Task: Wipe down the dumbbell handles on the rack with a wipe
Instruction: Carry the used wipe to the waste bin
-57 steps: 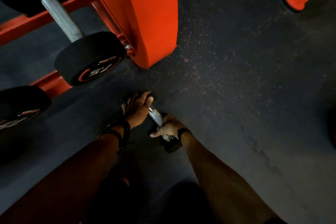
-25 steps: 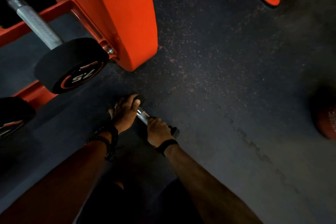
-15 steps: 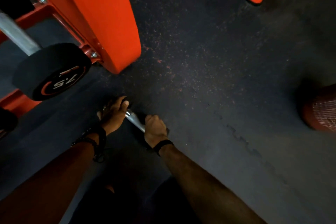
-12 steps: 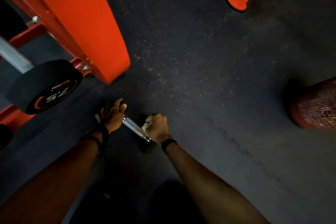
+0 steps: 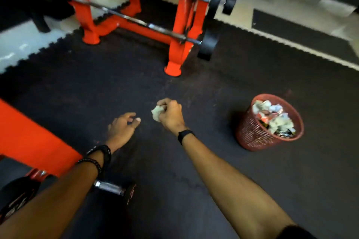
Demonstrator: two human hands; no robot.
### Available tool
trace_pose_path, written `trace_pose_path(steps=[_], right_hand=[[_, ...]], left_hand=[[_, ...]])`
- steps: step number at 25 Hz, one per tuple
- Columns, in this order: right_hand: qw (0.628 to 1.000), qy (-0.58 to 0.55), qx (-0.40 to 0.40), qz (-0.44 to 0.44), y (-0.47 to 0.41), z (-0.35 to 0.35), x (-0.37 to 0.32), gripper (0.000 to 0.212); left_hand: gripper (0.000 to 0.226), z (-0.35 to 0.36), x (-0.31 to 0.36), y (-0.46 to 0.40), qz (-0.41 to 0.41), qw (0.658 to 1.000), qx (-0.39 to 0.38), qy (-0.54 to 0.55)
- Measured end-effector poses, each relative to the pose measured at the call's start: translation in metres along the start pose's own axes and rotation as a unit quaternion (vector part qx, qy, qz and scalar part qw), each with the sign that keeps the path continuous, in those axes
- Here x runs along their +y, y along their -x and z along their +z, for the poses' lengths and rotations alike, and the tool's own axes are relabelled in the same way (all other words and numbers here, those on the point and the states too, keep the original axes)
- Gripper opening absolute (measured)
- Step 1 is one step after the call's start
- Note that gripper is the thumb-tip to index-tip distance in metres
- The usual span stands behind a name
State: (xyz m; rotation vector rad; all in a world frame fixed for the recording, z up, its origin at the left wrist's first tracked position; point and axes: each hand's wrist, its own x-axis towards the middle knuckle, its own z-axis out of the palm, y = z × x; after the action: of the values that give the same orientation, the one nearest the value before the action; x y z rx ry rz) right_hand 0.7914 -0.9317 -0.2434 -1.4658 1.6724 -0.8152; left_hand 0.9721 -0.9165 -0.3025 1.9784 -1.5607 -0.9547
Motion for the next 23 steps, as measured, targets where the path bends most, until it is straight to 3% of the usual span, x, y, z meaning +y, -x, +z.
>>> trace_pose_path(steps=[4, 7, 11, 14, 17, 20, 23], right_hand=[[0.993, -0.004, 0.094, -0.067, -0.023, -0.077, -0.089, 0.018], [0.983, -0.023, 0.127, -0.133, -0.035, -0.096, -0.164, 0.021], [0.961, -0.023, 0.167, -0.218, -0.040, -0.120, -0.237, 0.024], [0.962, -0.050, 0.162, -0.212, -0.036, -0.152, -0.297, 0.018], [0.950, -0.020, 0.215, -0.226, -0.023, -0.193, -0.355, 0.023], [0.953, -0.025, 0.216, -0.209, 0.017, -0.258, -0.432, 0.015], [0.946, 0.008, 0.260, -0.196, 0.055, -0.338, -0.514, 0.024]], left_hand=[[0.045, -0.067, 0.104, -0.010, 0.108, 0.991, 0.036, 0.068], [0.053, -0.121, 0.145, -0.010, 0.172, 0.978, 0.072, 0.090], [0.054, -0.193, 0.196, -0.030, 0.245, 0.966, 0.060, 0.064], [0.055, -0.256, 0.257, -0.026, 0.309, 0.950, 0.036, -0.001], [0.058, -0.303, 0.311, -0.012, 0.332, 0.942, 0.045, 0.013], [0.046, -0.354, 0.380, 0.016, 0.373, 0.927, 0.020, -0.033], [0.047, -0.425, 0.477, 0.060, 0.404, 0.914, 0.005, -0.036]])
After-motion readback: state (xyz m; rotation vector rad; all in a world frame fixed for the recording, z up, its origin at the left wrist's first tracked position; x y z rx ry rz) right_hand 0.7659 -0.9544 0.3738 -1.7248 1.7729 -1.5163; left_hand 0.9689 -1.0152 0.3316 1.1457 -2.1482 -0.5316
